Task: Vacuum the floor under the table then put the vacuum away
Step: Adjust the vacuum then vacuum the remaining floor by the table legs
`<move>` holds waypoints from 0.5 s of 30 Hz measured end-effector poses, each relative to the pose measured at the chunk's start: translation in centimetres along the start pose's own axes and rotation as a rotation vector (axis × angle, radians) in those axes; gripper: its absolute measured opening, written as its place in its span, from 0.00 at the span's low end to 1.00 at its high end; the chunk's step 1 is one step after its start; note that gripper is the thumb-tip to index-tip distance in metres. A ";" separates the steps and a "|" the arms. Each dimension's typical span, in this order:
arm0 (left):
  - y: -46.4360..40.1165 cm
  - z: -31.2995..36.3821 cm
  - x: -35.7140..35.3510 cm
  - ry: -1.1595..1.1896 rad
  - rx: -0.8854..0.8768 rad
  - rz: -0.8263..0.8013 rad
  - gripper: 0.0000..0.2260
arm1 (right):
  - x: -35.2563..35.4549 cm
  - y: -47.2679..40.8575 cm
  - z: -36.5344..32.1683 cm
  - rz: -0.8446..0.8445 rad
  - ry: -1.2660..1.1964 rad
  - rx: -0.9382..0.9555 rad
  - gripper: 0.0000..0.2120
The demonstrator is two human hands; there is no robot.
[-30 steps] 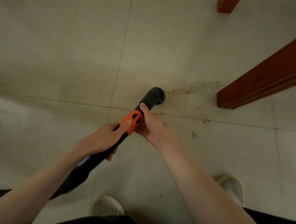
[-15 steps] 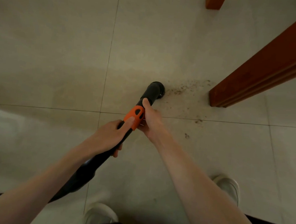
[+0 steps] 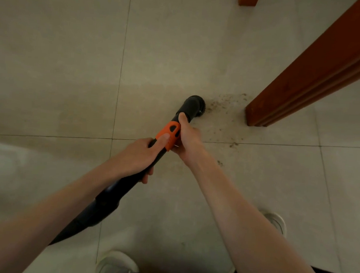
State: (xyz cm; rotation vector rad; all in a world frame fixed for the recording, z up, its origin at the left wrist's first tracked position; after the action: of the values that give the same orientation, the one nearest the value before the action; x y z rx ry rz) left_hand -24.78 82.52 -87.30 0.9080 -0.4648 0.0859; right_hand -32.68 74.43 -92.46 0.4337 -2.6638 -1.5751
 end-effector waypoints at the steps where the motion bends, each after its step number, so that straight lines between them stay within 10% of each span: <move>1: -0.2 0.2 0.1 0.002 -0.002 -0.001 0.23 | 0.0 -0.1 -0.3 0.004 0.000 0.000 0.14; 15: -1.8 1.1 1.5 0.043 0.002 0.000 0.24 | -1.0 -0.3 -2.5 0.030 0.051 0.014 0.19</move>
State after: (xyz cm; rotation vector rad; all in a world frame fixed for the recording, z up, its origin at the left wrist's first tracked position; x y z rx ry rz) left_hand -23.34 80.38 -87.41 0.9059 -0.4250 0.1059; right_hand -31.23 72.42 -91.40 0.4258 -2.6325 -1.5166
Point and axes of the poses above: each hand's wrist, its own y-axis away from the middle knuckle, its own x-axis out of the back of the hand, z = x × y, the point moved 8 cm from there along -y, towards the middle knuckle, and after that the axes turned 1 degree about -z, right-handed, at the moved point
